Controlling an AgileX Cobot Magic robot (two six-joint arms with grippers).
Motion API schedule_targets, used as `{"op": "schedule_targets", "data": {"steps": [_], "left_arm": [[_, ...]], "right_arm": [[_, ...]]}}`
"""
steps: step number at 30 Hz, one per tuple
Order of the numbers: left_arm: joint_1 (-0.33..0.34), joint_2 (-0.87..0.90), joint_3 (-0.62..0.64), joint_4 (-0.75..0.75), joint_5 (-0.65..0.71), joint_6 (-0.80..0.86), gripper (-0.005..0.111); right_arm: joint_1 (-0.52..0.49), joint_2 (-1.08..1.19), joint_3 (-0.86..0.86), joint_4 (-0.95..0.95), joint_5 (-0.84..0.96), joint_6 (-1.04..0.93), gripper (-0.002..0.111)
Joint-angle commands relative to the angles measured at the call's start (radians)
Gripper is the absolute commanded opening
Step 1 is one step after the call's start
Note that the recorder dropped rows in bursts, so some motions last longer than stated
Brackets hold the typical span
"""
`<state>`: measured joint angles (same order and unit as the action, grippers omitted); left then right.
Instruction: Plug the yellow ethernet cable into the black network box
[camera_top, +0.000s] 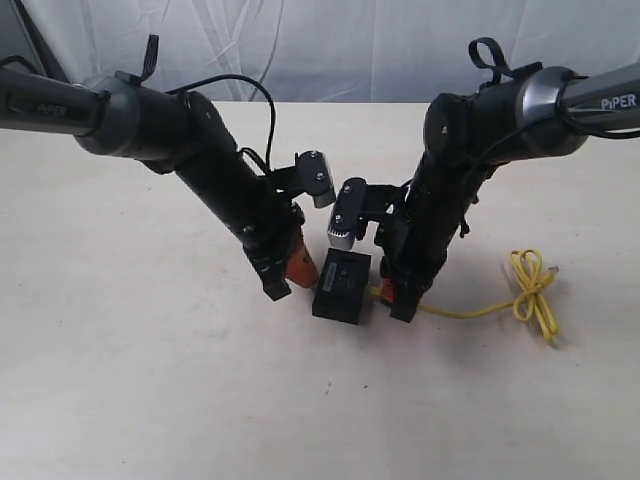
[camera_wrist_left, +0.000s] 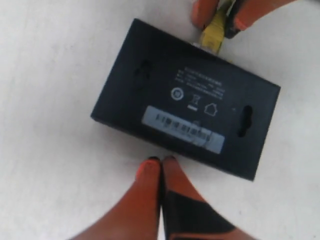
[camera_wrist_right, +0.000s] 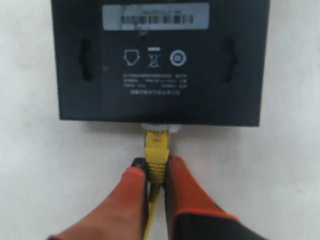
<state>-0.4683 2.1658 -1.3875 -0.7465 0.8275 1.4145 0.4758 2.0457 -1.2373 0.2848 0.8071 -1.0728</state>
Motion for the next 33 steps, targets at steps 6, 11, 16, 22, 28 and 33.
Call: {"op": "schedule_targets", "data": {"steps": [6, 11, 16, 22, 28, 33], "left_arm": [[0.037, -0.025, 0.001, 0.342, 0.006, -0.293, 0.000], [0.083, -0.060, 0.001, 0.385, 0.004, -0.455, 0.000], [0.134, -0.114, 0.001, 0.389, 0.002, -0.572, 0.000], [0.171, -0.172, 0.003, 0.437, 0.008, -0.709, 0.000], [0.182, -0.237, 0.009, 0.476, 0.024, -0.765, 0.000], [0.197, -0.285, 0.009, 0.481, 0.036, -0.790, 0.000]], "right_arm": [[0.004, -0.007, -0.007, 0.022, -0.062, -0.160, -0.001], [0.004, -0.005, -0.007, 0.123, -0.113, -0.210, -0.001], [0.004, -0.003, -0.007, 0.179, -0.133, -0.278, -0.001], [0.009, 0.042, -0.007, 0.184, -0.157, -0.280, -0.001], [0.035, 0.048, -0.007, 0.188, -0.201, -0.280, 0.012], [0.036, 0.043, -0.007, 0.169, -0.210, -0.262, 0.064]]}}
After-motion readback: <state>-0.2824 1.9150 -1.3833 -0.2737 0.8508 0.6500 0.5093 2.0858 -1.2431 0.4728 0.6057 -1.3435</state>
